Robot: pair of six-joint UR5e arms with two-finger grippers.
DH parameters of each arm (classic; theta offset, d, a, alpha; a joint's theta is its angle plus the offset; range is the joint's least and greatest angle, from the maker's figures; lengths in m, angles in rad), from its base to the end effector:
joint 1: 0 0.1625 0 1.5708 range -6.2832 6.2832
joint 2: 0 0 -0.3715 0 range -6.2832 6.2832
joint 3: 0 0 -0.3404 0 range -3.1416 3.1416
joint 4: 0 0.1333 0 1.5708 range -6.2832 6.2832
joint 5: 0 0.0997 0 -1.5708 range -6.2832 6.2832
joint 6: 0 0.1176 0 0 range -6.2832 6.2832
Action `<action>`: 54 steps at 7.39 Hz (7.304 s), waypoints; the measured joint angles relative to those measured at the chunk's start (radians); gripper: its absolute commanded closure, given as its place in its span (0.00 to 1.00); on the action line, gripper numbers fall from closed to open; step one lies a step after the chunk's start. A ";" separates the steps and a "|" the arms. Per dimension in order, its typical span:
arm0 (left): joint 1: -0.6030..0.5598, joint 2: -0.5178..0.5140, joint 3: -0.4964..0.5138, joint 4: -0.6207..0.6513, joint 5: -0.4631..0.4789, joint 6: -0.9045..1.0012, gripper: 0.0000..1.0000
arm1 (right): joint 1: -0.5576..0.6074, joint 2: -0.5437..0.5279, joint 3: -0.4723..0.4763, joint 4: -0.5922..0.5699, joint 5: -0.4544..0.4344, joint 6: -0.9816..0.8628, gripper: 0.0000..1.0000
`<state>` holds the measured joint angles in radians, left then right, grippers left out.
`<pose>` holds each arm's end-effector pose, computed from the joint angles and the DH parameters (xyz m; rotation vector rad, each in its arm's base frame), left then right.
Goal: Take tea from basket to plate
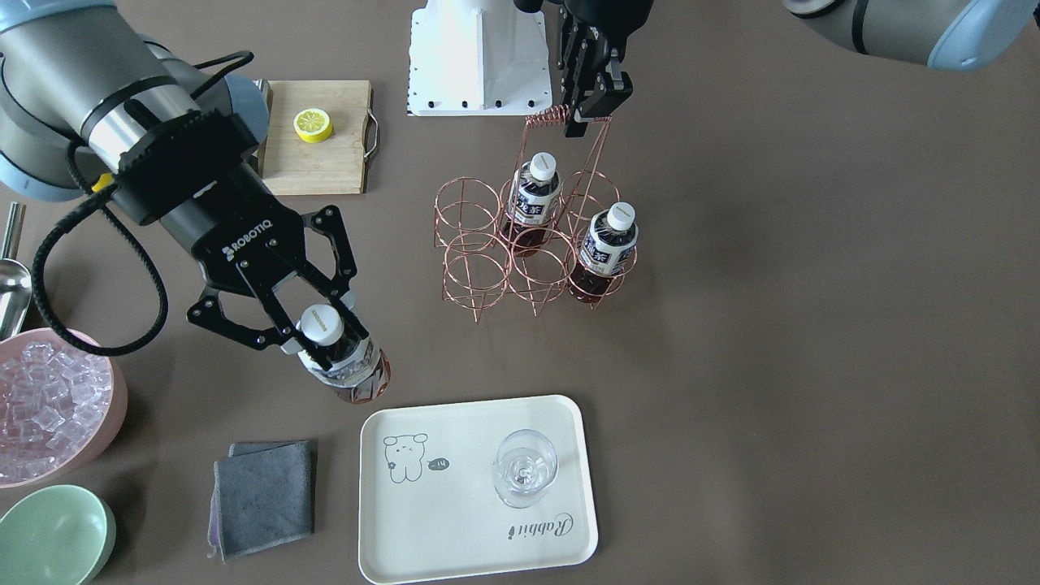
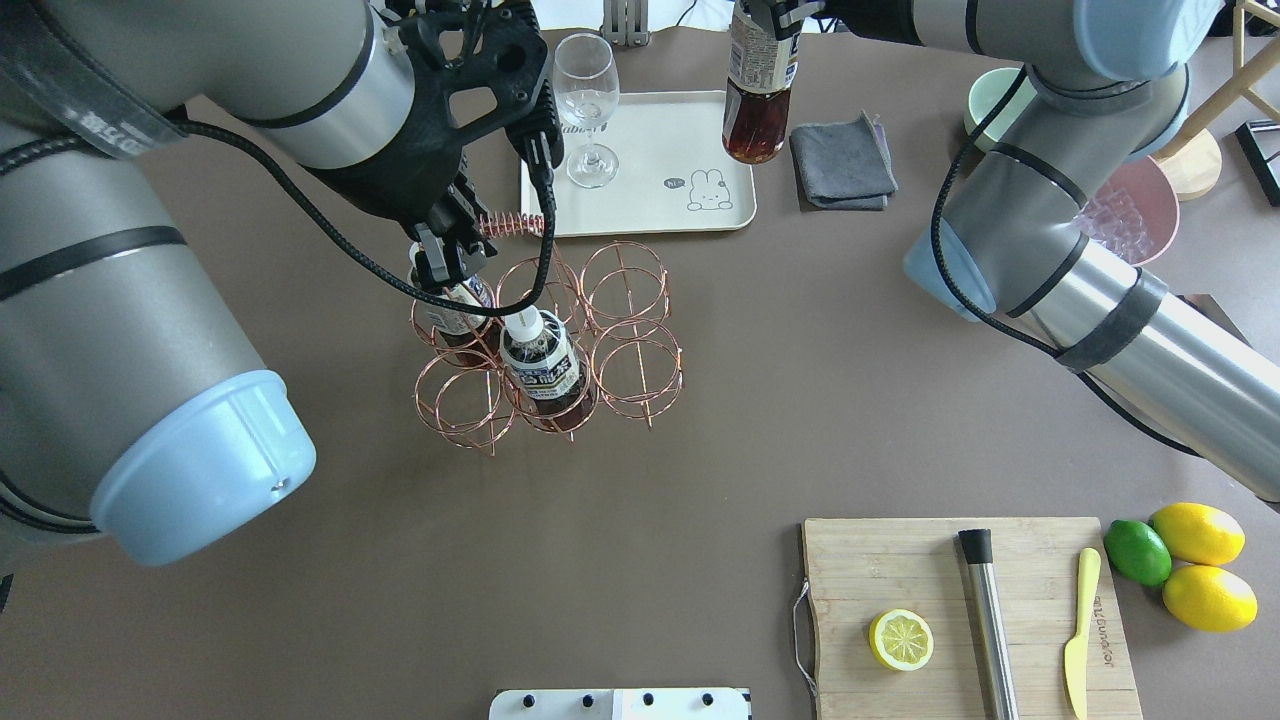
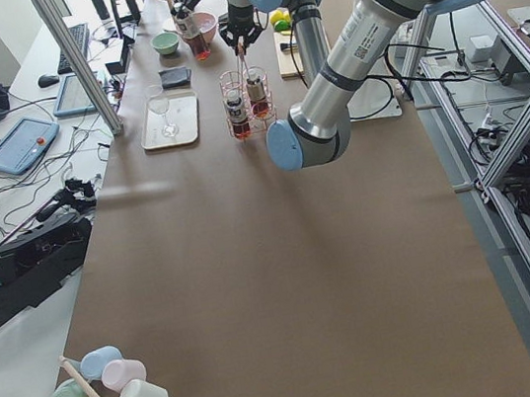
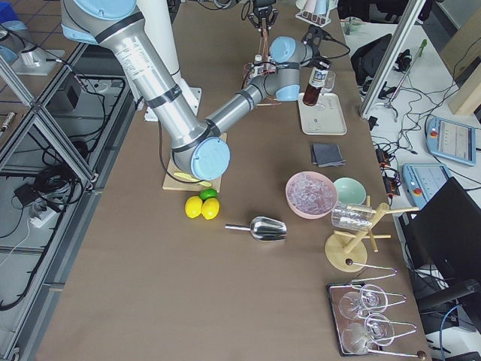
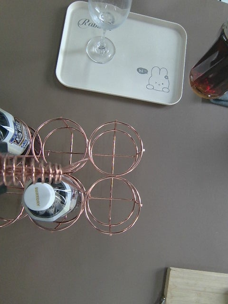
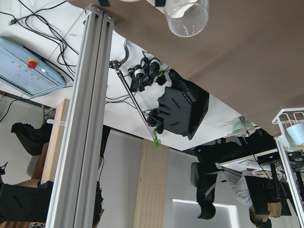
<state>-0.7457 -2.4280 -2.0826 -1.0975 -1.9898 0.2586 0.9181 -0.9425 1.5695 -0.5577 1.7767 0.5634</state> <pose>0.3058 -0.3988 0.0615 0.7865 0.6623 1.1807 -0.2788 -0.5446 0.1559 1.2529 -1.0642 -0.2370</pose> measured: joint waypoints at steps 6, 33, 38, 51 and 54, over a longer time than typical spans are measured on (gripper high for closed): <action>-0.342 0.123 -0.001 0.024 -0.198 0.250 1.00 | -0.133 0.128 -0.398 0.315 -0.316 0.027 1.00; -0.826 0.352 0.733 -0.418 -0.312 1.107 0.02 | 0.035 -0.018 -0.019 -0.164 -0.088 0.118 0.01; -0.860 0.356 0.646 -0.152 -0.381 0.949 0.02 | 0.185 -0.312 0.375 -0.913 0.157 0.085 0.00; -0.923 0.827 0.550 -0.430 -0.420 -0.061 0.02 | 0.599 -0.604 0.027 -1.051 0.611 -0.397 0.00; -0.918 0.825 0.541 -0.434 -0.427 -0.258 0.02 | 0.623 -0.616 0.028 -1.055 0.616 -0.395 0.00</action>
<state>-1.6638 -1.6026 -1.5415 -1.5319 -2.4166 0.0002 1.5411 -1.5589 1.5976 -1.6129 2.3932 0.1680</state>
